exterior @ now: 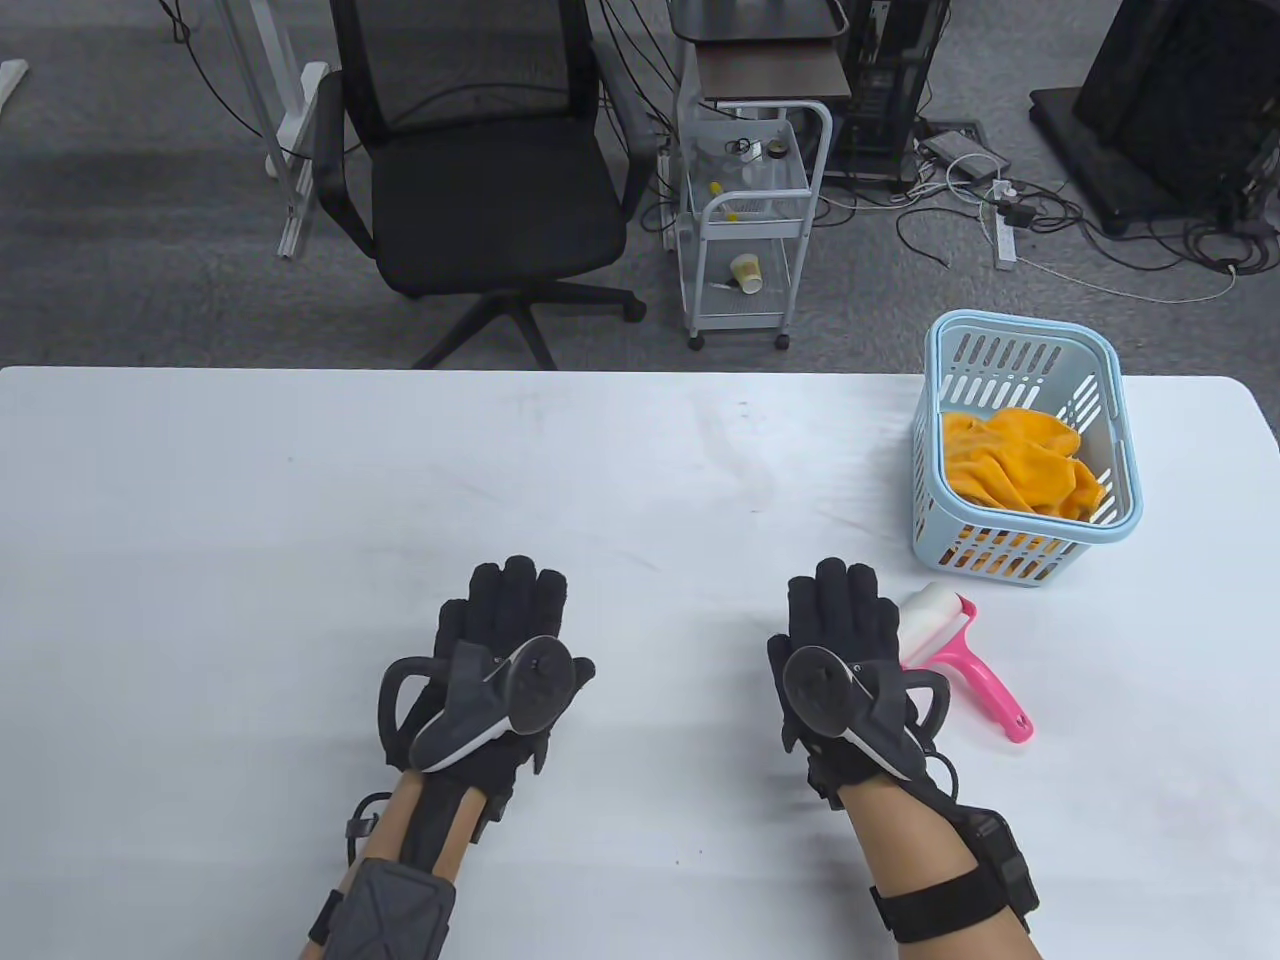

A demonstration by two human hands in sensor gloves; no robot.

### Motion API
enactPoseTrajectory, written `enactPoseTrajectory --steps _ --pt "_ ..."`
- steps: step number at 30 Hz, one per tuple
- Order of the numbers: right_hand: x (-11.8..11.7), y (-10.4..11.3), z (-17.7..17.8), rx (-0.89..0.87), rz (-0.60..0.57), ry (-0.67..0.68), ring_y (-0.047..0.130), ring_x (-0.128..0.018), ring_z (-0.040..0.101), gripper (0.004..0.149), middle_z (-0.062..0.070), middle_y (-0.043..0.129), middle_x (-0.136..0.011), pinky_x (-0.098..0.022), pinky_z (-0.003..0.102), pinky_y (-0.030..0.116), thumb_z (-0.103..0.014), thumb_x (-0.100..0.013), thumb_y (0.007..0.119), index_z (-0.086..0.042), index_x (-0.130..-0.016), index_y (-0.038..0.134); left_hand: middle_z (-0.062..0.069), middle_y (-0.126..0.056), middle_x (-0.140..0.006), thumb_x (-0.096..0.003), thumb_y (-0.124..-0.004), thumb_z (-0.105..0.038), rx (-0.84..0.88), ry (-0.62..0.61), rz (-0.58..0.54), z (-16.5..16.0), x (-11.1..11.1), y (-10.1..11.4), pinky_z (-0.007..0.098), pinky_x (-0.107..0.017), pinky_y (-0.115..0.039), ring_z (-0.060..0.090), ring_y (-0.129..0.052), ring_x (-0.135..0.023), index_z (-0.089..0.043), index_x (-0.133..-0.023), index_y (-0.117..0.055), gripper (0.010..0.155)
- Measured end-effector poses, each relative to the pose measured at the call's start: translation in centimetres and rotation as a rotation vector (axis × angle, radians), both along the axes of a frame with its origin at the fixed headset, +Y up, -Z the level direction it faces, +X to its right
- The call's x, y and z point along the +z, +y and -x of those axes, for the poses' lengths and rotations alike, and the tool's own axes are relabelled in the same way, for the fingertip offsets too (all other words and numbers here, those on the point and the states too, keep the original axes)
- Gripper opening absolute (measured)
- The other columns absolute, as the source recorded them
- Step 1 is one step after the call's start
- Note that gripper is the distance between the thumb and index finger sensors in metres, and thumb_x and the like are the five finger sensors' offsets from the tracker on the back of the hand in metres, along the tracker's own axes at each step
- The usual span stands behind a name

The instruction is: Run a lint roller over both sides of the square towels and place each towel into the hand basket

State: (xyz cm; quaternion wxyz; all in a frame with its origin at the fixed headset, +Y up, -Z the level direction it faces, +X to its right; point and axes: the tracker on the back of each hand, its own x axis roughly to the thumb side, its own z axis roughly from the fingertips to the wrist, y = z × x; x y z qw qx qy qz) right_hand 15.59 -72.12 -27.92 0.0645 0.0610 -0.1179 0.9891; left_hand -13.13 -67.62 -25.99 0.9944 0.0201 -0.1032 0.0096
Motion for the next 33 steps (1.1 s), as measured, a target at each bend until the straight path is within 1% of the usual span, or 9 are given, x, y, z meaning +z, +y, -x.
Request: enactPoseTrajectory --steps 3,5,8,14,25,33 --pt "0.5 0.0 0.2 0.007 -0.006 0.023 0.033 -0.102 0.048 0.063 0.019 0.042 -0.113 -0.067 0.063 0.047 -0.044 -0.057 0.07 -0.01 -0.109 0.058 0.011 -0.033 -0.122 -0.0511 -0.059 -0.056 0.003 0.006 -0.075 -1.2 0.4 -0.9 0.064 -0.076 -0.044 0.046 -0.038 -0.113 -0.027 -0.11 -0.04 0.068" --pt "0.7 -0.2 0.2 0.033 -0.013 0.029 0.033 -0.101 0.048 0.063 0.019 0.042 -0.113 -0.067 0.063 0.047 -0.045 -0.057 0.07 -0.009 -0.108 0.058 0.011 -0.032 -0.122 -0.0518 -0.057 -0.055 0.018 0.006 -0.116 -1.8 0.6 -2.1 0.062 -0.076 -0.041 0.045 -0.034 -0.113 -0.027 -0.109 -0.041 0.066" --pt "0.5 -0.7 0.1 0.037 0.006 0.024 0.032 -0.101 0.048 0.064 0.019 0.041 -0.113 -0.067 0.063 0.046 -0.045 -0.057 0.069 -0.009 -0.109 0.058 0.01 -0.03 -0.121 -0.0519 -0.053 -0.054 0.001 0.0 -0.11 -2.5 0.7 -3.1 0.061 -0.075 -0.039 0.042 -0.027 -0.112 -0.028 -0.109 -0.043 0.064" --pt "0.1 -1.5 0.2 0.028 0.047 0.026 0.032 -0.101 0.048 0.063 0.02 0.041 -0.113 -0.066 0.063 0.046 -0.044 -0.057 0.069 -0.009 -0.108 0.058 0.008 -0.031 -0.121 -0.0521 -0.051 -0.053 -0.036 0.001 -0.098 -2.8 0.6 -4.1 0.059 -0.075 -0.037 0.04 -0.026 -0.112 -0.028 -0.108 -0.044 0.062" --pt "0.0 -2.1 0.9 0.029 0.084 0.055 0.032 -0.101 0.048 0.063 0.02 0.041 -0.113 -0.066 0.063 0.046 -0.044 -0.057 0.069 -0.008 -0.108 0.058 0.008 -0.031 -0.12 -0.0525 -0.051 -0.051 -0.043 0.013 -0.079 -2.7 0.5 -4.3 0.058 -0.074 -0.037 0.039 -0.025 -0.111 -0.027 -0.108 -0.044 0.061" --pt "0.0 -2.1 1.0 0.017 0.102 0.057 0.032 -0.101 0.048 0.063 0.02 0.041 -0.113 -0.066 0.063 0.046 -0.044 -0.057 0.069 -0.008 -0.108 0.058 0.008 -0.031 -0.12 -0.0526 -0.051 -0.051 -0.043 0.013 -0.078 -2.7 0.4 -4.4 0.058 -0.074 -0.037 0.039 -0.025 -0.112 -0.027 -0.108 -0.044 0.061"
